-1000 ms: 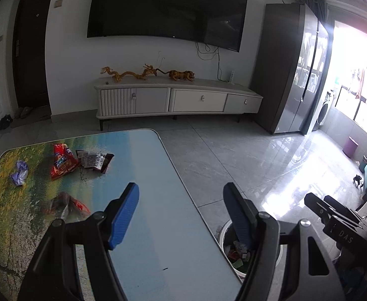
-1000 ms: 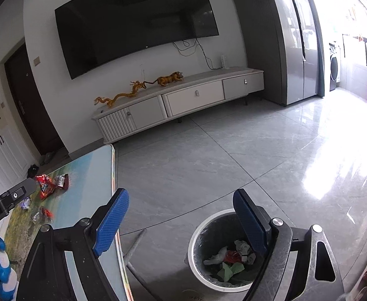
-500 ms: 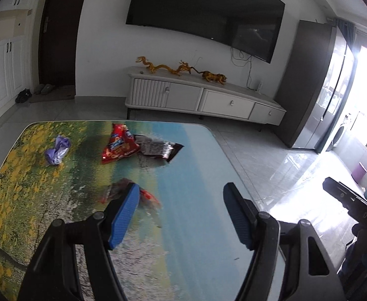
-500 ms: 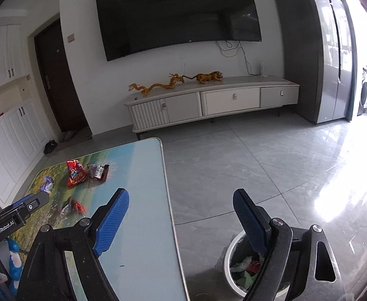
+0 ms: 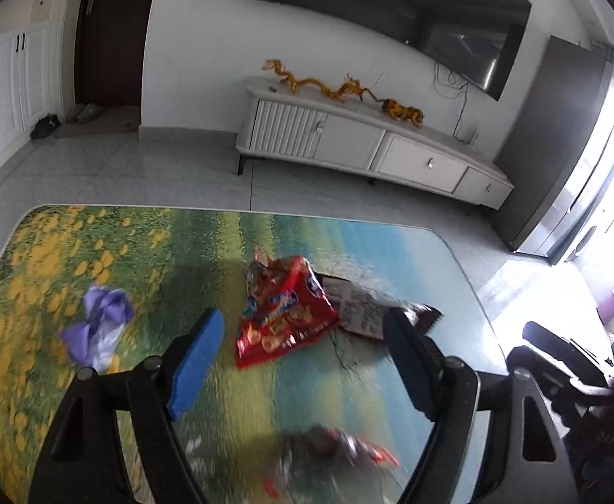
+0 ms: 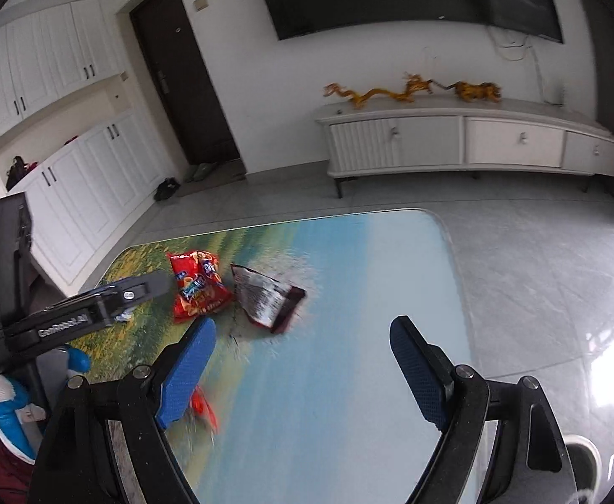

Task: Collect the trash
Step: 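Grasp the red snack bag with the left tool while the right tool grasps the dark wrapper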

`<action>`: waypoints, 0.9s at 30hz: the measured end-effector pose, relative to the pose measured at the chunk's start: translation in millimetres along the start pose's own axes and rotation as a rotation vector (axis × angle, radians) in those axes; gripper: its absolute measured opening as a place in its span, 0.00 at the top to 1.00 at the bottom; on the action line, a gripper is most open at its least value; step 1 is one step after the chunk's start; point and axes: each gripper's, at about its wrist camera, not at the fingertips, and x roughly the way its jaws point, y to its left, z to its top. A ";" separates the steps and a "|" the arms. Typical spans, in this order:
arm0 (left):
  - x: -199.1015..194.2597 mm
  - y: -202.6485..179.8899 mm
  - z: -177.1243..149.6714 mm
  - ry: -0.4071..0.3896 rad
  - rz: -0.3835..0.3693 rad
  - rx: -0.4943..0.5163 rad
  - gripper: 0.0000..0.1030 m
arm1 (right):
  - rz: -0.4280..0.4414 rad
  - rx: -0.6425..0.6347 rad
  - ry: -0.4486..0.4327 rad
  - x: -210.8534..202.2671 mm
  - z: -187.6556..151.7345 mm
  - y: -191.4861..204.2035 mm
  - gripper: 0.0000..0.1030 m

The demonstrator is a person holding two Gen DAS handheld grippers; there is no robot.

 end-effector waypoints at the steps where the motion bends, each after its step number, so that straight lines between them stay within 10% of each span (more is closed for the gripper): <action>1: 9.4 1.5 4.0 0.011 0.000 -0.002 0.25 | 0.008 -0.003 0.009 10.1 2.6 1.1 0.18; 8: 54.7 12.7 18.0 0.082 -0.016 -0.021 0.25 | 0.078 0.004 0.081 75.4 13.8 1.8 0.19; 14: 66.7 18.6 13.3 0.108 -0.052 -0.037 0.27 | 0.130 0.051 0.140 101.8 10.4 -3.2 0.47; 18: 66.9 20.0 7.1 0.118 -0.085 -0.048 0.40 | 0.150 0.058 0.140 96.7 7.0 -5.7 0.70; 27: 44.0 21.2 -0.4 0.098 -0.126 -0.068 0.65 | 0.128 0.084 0.098 59.5 -12.4 -8.1 0.75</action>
